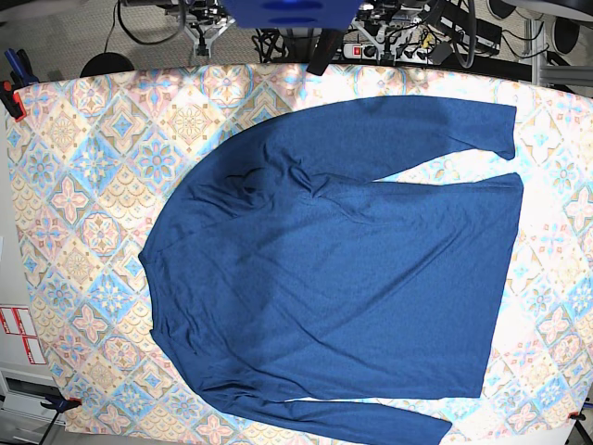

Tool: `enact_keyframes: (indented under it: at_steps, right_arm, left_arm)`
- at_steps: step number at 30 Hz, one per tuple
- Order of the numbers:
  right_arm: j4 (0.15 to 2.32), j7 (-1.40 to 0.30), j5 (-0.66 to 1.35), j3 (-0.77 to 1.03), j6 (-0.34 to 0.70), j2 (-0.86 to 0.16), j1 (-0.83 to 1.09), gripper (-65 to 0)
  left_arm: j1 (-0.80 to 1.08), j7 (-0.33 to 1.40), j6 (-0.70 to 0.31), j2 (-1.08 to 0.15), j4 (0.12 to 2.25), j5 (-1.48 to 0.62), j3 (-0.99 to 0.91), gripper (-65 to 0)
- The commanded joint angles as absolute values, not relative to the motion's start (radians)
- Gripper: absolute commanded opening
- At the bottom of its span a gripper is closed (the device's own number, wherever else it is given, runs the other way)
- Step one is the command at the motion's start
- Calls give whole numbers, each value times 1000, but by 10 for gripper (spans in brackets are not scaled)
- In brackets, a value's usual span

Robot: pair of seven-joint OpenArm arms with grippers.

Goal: Fold the T-shirt properly

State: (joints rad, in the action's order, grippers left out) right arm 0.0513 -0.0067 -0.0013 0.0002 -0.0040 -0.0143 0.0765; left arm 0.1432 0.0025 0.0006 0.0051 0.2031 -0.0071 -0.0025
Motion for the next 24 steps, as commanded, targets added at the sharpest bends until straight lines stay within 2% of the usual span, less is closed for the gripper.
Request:
enact_keyframes:
  at_steps: [1, 24]
  right_arm:
    - [50, -1, -5, -1, -2, -16, 76, -650]
    - [50, -1, -5, -1, -2, -15, 76, -650]
  left_arm:
    - [147, -2, 4, 8, 206, -7, -2, -650]
    - [154, -2, 4, 1, 206, -7, -2, -650]
